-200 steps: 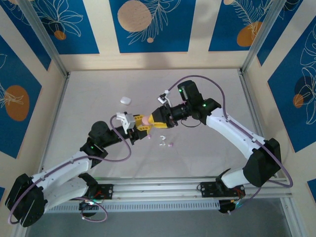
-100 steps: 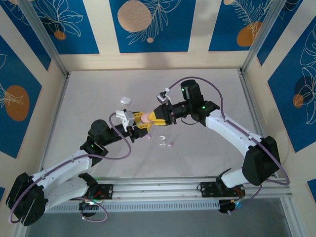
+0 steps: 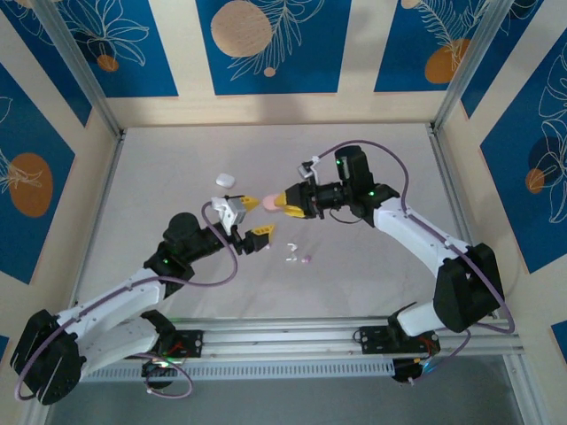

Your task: Insert the wireless bluetooth earbuds into the charging case

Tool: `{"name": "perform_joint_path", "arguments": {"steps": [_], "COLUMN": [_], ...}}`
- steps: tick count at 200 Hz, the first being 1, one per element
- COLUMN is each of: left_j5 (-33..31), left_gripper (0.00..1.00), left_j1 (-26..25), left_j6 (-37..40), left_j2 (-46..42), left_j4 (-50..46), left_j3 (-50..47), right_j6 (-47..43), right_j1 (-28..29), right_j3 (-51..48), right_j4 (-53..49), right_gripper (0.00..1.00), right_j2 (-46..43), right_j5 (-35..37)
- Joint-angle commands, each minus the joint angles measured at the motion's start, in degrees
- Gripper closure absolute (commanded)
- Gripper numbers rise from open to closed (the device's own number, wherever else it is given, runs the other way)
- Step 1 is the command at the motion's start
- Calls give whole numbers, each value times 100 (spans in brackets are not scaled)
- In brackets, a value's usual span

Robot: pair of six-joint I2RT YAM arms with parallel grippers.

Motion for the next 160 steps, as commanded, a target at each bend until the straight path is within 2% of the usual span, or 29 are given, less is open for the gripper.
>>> {"name": "perform_joint_path", "arguments": {"steps": [1,36,64,121,160], "left_j5": [-783,-1571,-1781,-1796,-1782], "left_gripper": [21,18,17,16,16], "left_j1": [-41,-37,-30,-24,-24], "left_j6": [105,-41,-129,-220,-185], "left_j2": [-444,-1024,-1212,-1297,-1291], "left_j4": [-448,-1613,-2314,-2518,-2486], "left_j3": [-55,152,366,412,414], "right_j6": [-548,-1043,-1122,-1222,-1310], "right_j1": [-367,-699,-721,-617,-576], "right_j3": [-43,484,1207,2585,2866], "right_j4": [-592,-920,-1075,-1717,-1995], "right_gripper": [87,87,86,84,78], "right_j2": [320,1677,2573,4080,4419], "right_j5": [1030,1569,1761,1967,2213]}}
